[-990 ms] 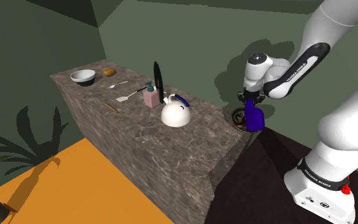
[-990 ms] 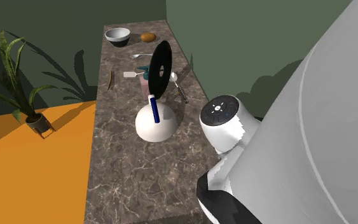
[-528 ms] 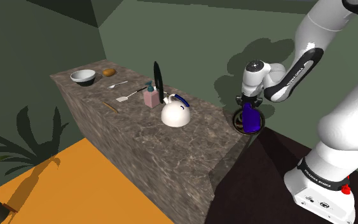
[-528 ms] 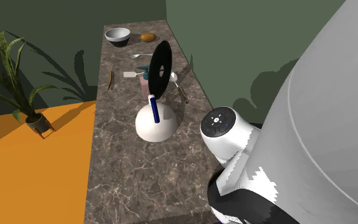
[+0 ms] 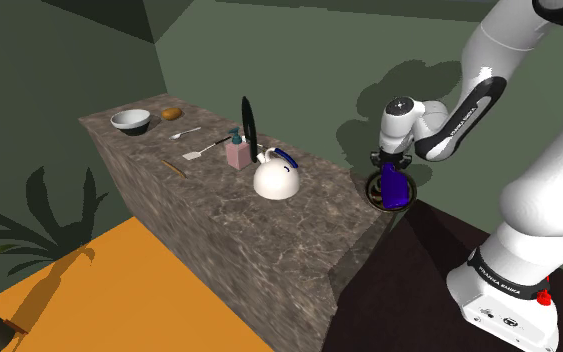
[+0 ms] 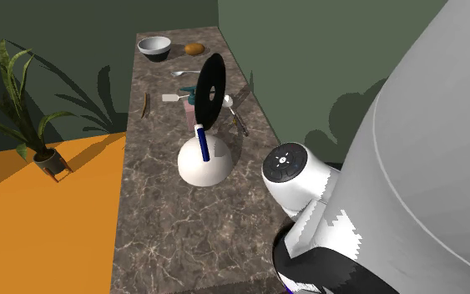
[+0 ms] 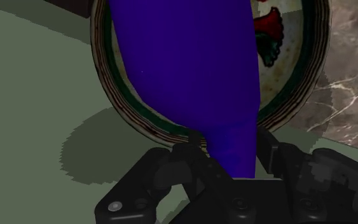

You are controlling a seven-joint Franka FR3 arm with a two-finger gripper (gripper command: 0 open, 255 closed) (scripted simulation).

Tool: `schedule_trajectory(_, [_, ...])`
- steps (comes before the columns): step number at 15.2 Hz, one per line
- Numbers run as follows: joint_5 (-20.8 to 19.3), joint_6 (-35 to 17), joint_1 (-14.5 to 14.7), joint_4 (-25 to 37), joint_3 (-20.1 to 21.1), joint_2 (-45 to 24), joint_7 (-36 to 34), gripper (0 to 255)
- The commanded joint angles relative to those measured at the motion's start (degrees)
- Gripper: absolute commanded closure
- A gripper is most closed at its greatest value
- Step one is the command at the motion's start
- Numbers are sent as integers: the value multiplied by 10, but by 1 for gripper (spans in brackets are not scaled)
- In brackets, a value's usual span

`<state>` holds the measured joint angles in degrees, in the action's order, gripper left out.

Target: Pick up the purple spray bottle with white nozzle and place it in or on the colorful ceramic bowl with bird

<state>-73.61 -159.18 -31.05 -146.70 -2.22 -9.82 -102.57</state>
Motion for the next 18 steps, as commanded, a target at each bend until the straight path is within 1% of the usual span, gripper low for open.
schedule_trajectory(1, [0,1,1,-7,1,-4,0,0])
schedule_trajectory(6, [1,1,1,-7,1,-3,1,0])
schedule_trajectory(9, [99,29,7,-46,25,74,78,0])
schedule_trajectory(10, [125,38,11,-55,30,94,99,0])
schedule_trajectory(18, [125,38,12,-55,29,94,99,0])
